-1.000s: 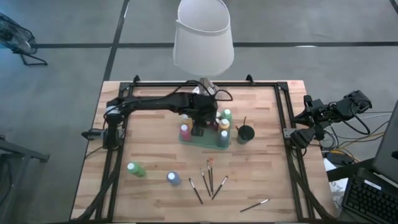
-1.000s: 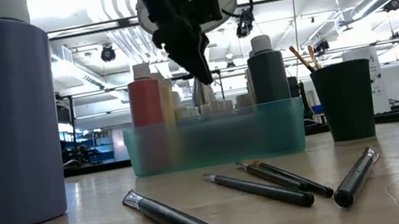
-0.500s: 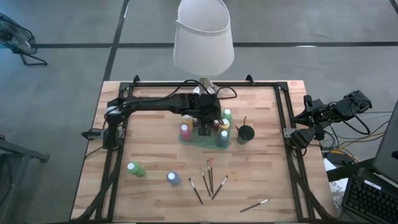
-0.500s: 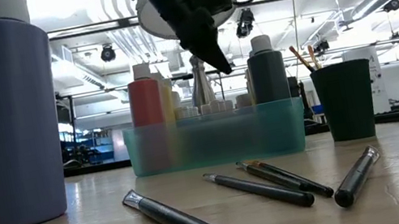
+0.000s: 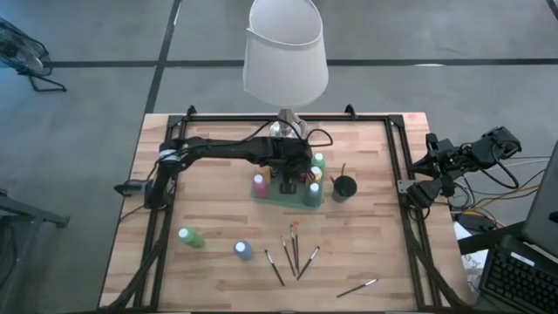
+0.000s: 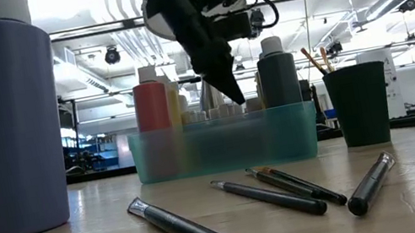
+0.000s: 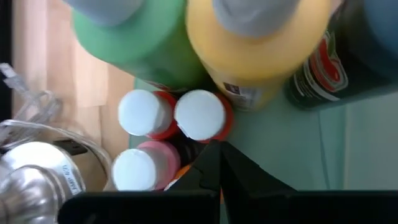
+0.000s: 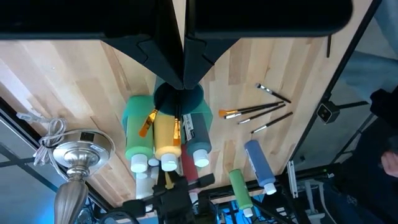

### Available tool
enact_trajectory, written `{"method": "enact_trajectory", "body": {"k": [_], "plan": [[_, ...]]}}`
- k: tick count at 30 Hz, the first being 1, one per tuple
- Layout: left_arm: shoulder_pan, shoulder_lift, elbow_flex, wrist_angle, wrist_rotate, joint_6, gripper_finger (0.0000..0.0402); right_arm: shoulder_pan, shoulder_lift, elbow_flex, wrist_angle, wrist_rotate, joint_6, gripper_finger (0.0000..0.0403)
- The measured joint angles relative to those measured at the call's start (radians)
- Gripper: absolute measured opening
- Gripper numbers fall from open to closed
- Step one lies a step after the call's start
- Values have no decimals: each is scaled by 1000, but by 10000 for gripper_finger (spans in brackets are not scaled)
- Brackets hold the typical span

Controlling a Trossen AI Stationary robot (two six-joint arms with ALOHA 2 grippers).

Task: Pick & Place Paint Supplies
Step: Put the orange paint bottle into the green bin

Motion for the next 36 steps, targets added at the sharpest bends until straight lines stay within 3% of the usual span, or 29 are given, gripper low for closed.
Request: {"method": "enact_trajectory", "body": {"k": [36], "plan": [[2,46,0,31,-8,-53,0,0,0,0,0,0,0,8]]}}
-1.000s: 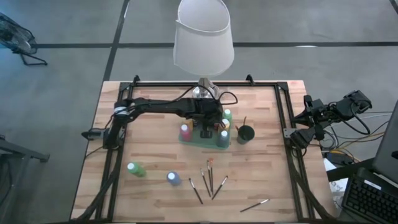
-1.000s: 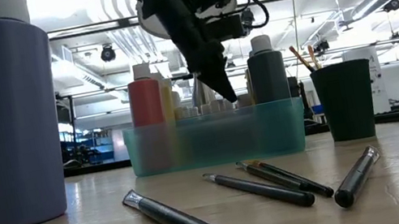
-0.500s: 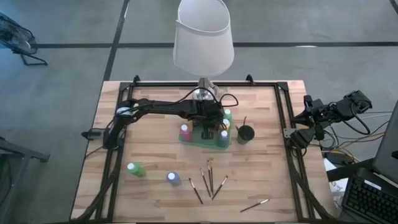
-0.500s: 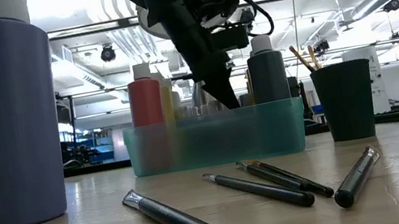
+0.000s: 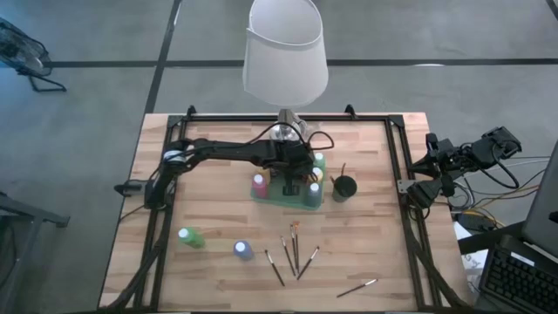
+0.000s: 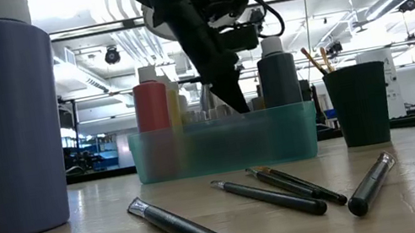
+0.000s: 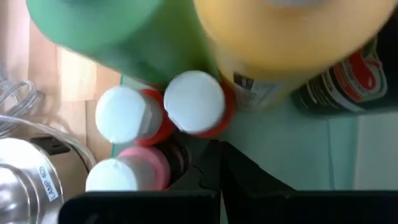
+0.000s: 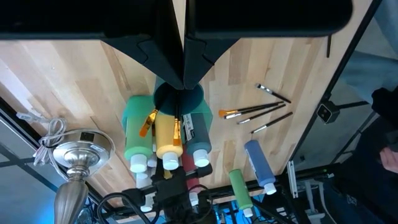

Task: Pick & Place Paint Supplies
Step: Put the orange paint bottle into the green bin, then put the green paint bottle into the green bin

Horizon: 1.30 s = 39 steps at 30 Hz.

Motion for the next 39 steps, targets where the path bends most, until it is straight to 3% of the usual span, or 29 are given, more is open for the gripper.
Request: {"method": "enact_trajectory", "body": {"k": [10,18,30,35,39], "plan": [[-4,-105,1,-23,-7,-2,0,0,0,0,0,0,0,8],[-8,-321,8,4,107,-69,0,0,0,0,0,0,0,8],[-29,-749,-326,245,272,-156,0,0,0,0,0,0,0,8],[-78,-925,-432,259,262,-147,0,0,0,0,0,0,0,8],[-130,-1031,-459,194,212,-231,0,0,0,0,0,0,0,8]]}}
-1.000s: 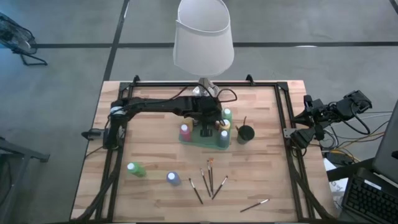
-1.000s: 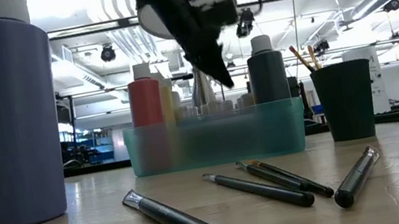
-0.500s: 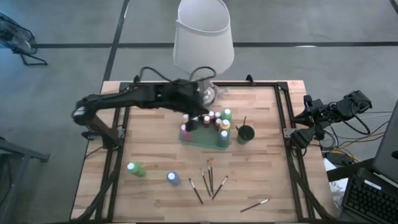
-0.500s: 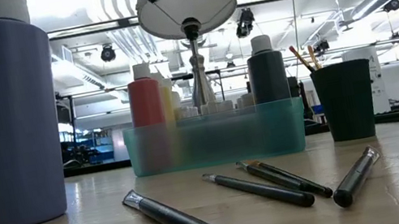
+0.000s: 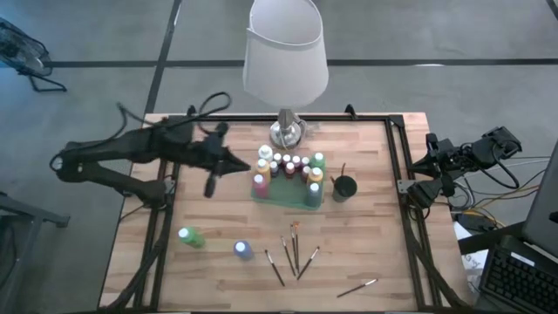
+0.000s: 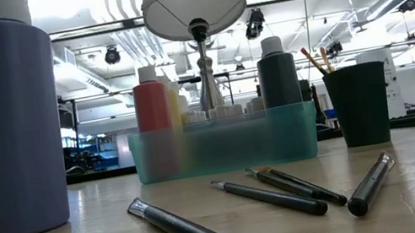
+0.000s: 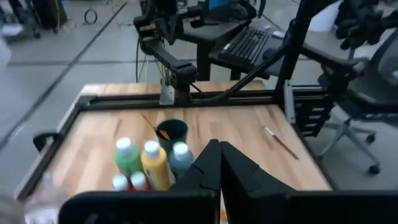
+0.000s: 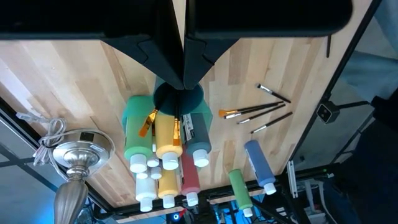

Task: Pick & Place Paint Supplies
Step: Put the green paint bottle into the green bin

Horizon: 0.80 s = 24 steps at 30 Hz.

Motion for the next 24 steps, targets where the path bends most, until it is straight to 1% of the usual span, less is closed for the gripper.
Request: {"method": "enact_trajectory", "body": {"k": [2,5,8,11,16,20,24], "plan": [[-34,-45,0,-68,-40,-59,0,0,0,0,0,0,0,8],[-99,-99,0,-179,-139,-132,0,0,0,0,0,0,0,8],[-162,-135,-1,-266,-235,-195,0,0,0,0,0,0,0,8],[-205,-155,0,-323,-292,-235,0,0,0,0,0,0,0,8],[-234,-166,0,-424,-295,-322,0,0,0,0,0,0,0,8],[-236,-166,1,-502,-298,-362,0,0,0,0,0,0,0,8],[-262,-154,50,-602,-299,-408,0,0,0,0,0,0,0,8]]}}
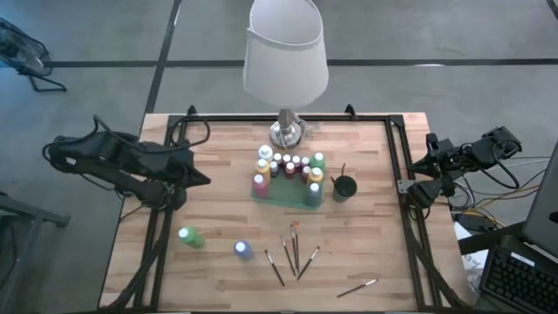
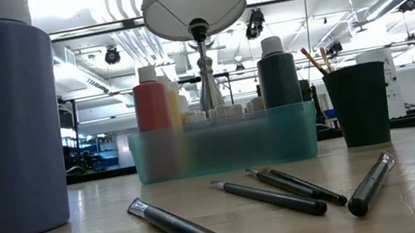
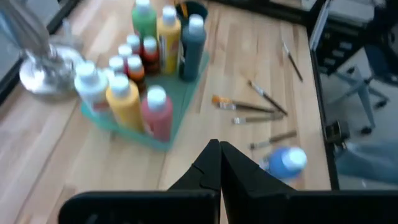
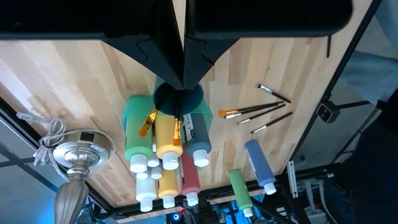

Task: Pick & Place Paint Supplies
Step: Put the green paint bottle into the green bin

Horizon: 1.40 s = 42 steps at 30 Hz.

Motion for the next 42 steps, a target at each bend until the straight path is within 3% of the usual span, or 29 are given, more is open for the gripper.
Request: {"method": "enact_trajectory", "body": {"k": [10,16,22,28,34,42], "plan": [[-107,138,319,-458,-2,-174,0,0,0,0,0,0,0,8],[-149,220,378,-465,9,-166,0,0,0,0,0,0,0,8],[-210,294,373,-474,70,-217,0,0,0,0,0,0,0,8],[-325,305,330,-474,78,-411,0,0,0,0,0,0,0,8],[-421,278,217,-474,88,-615,8,0,0,0,0,0,0,8],[-430,238,43,-475,158,-787,46,0,0,0,0,0,0,8]]}}
